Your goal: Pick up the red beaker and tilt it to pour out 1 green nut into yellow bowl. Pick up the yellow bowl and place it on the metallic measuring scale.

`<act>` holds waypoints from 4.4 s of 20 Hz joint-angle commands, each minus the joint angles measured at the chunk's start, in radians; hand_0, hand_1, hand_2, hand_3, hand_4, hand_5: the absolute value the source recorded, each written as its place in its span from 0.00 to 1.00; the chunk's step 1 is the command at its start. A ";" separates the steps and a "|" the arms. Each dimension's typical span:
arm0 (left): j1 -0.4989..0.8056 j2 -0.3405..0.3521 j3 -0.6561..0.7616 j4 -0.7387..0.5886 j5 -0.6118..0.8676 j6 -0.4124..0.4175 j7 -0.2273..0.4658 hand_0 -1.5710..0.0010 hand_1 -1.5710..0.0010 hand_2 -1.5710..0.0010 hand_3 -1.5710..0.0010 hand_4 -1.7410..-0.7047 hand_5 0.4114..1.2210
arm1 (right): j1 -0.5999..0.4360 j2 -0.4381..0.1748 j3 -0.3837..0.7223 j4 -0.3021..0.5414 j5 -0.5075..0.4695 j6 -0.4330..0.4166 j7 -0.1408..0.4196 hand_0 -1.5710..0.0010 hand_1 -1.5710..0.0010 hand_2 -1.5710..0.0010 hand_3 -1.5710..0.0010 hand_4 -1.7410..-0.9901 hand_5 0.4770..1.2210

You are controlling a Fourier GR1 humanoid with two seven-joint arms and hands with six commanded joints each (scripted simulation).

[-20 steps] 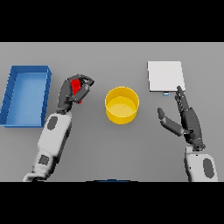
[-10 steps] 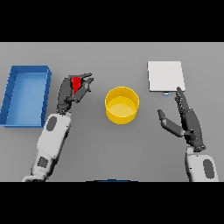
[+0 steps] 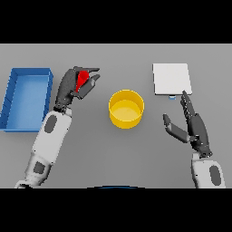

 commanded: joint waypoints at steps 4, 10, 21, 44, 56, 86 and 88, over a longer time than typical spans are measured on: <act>-0.025 0.026 -0.036 0.009 -0.025 0.000 0.039 0.00 0.00 0.00 0.01 0.12 0.90 | 0.005 0.006 0.006 -0.007 0.003 -0.001 0.020 1.00 1.00 1.00 1.00 0.62 0.27; -0.145 0.138 -0.224 0.035 -0.204 -0.066 0.135 0.00 0.00 0.00 0.00 0.03 0.89 | 0.001 0.008 0.002 -0.022 -0.005 -0.004 0.045 1.00 1.00 1.00 1.00 0.62 0.28; -0.383 0.256 -0.564 0.142 -0.435 -0.385 0.192 0.00 0.00 0.00 0.06 0.11 0.99 | 0.011 0.028 0.004 -0.018 -0.009 -0.011 0.054 1.00 1.00 1.00 1.00 0.62 0.26; -0.755 0.177 -1.113 0.338 -0.704 -0.601 0.094 0.00 0.00 0.00 0.01 0.00 1.00 | 0.008 0.026 -0.015 -0.014 -0.036 -0.005 0.069 1.00 1.00 1.00 1.00 0.60 0.17; -0.874 0.160 -1.247 0.410 -0.698 -0.607 0.067 0.00 0.00 0.00 0.00 0.00 1.00 | 0.017 0.028 -0.002 -0.020 -0.003 -0.021 0.054 1.00 1.00 1.00 1.00 0.67 0.14; -0.798 0.628 -0.541 0.835 0.210 -0.114 0.437 0.00 0.00 0.00 0.04 0.00 1.00 | -0.033 0.008 0.010 0.022 -0.014 0.016 0.003 1.00 1.00 1.00 1.00 0.61 0.25; -0.713 0.633 -0.527 0.789 0.273 -0.070 0.482 0.00 0.00 0.00 0.07 0.00 1.00 | -0.029 -0.004 0.004 0.019 -0.017 0.021 0.003 1.00 1.00 1.00 1.00 0.58 0.26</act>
